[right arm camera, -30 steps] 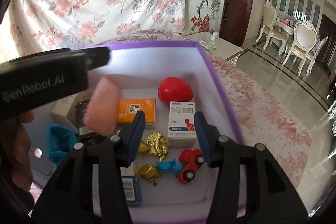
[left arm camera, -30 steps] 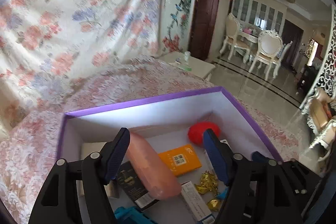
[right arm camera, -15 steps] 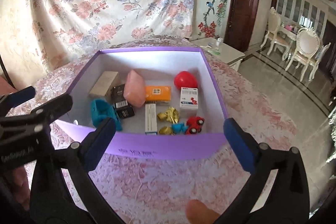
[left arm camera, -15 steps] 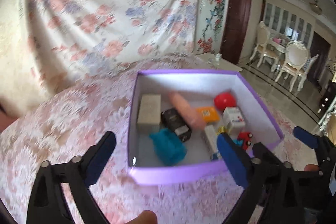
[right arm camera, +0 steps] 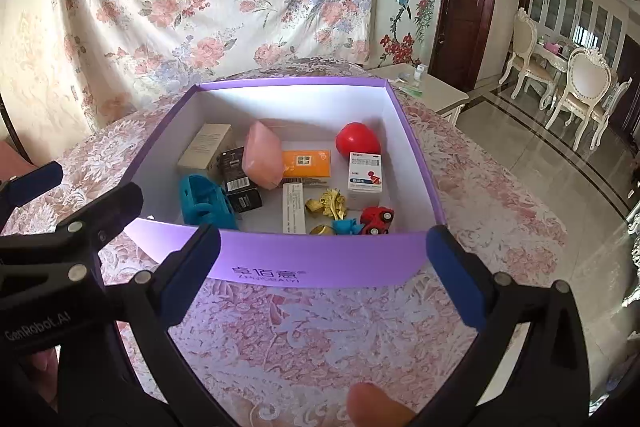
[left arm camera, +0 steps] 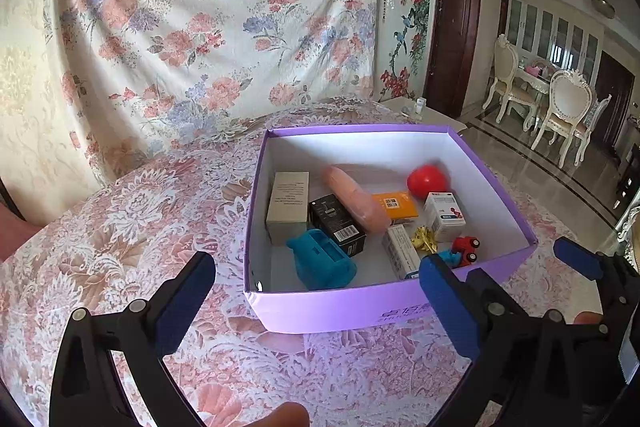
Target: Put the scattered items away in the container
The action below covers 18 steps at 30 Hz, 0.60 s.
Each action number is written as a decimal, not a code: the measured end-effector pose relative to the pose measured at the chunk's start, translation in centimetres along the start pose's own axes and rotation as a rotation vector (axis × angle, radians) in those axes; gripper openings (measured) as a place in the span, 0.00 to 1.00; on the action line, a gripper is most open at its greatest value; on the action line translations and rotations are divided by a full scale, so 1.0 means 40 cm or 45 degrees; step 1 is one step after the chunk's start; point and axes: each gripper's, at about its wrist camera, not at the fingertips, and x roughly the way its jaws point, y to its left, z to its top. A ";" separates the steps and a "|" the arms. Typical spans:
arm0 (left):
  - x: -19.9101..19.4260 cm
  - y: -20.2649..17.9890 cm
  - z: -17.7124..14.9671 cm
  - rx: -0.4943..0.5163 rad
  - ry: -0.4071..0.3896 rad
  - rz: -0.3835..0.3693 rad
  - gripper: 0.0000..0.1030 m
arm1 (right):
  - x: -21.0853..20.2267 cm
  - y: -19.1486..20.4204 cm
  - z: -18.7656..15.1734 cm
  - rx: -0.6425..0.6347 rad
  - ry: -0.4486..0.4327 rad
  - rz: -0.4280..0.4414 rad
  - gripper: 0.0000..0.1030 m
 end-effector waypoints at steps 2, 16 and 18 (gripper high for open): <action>0.000 -0.001 0.000 0.003 0.000 0.004 1.00 | 0.000 -0.003 0.001 -0.009 0.000 -0.032 0.99; 0.002 0.020 0.000 -0.011 0.044 -0.050 1.00 | -0.013 -0.065 0.029 0.084 0.037 -0.139 0.99; 0.004 0.010 -0.002 0.005 0.056 -0.074 0.99 | -0.018 -0.055 0.034 0.078 0.034 -0.110 0.99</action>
